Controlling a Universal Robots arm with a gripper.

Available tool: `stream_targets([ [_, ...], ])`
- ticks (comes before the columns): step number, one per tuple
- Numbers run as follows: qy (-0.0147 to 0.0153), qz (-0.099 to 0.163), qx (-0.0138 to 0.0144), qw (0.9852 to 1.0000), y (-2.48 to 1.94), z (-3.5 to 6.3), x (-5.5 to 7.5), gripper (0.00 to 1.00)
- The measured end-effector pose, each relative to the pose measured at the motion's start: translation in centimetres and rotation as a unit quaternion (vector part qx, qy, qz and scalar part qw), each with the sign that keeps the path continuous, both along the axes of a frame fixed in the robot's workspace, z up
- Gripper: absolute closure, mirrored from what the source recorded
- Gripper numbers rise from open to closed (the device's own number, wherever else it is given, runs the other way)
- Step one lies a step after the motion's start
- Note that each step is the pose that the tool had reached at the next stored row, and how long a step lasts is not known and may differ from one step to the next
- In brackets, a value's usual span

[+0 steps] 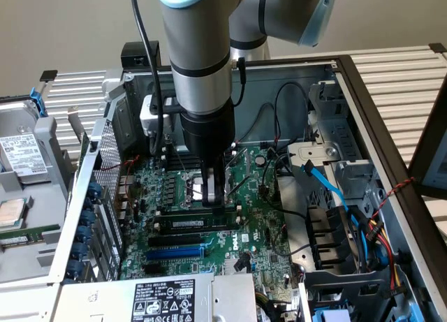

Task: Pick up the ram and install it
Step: 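Press down the ram until it locks into place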

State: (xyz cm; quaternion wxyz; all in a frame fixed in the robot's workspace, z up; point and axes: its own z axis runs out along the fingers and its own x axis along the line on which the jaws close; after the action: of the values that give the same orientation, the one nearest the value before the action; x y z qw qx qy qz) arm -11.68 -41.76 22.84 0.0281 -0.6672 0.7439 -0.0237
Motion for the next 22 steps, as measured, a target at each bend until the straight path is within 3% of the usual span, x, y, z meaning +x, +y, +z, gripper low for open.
stream_targets([
  [6, -0.0012, 0.0, -0.0003, 1.0, 0.09, 0.33, -1.3, 0.9],
  [8, 0.0029, 0.0, -0.0002, 1.0, 0.19, 0.39, -1.9, 0.9],
  [11, 0.0132, 0.0, -0.0002, 0.9999, 0.29, 0.5, -2.8, 0.9],
  [17, 0.0266, 0.0, -0.0003, 0.9996, 0.48, 0.54, -5.0, 0.9],
  [22, 0.0275, 0.0, -0.0003, 0.9996, 0.49, 0.49, -5.3, 0.9],
])
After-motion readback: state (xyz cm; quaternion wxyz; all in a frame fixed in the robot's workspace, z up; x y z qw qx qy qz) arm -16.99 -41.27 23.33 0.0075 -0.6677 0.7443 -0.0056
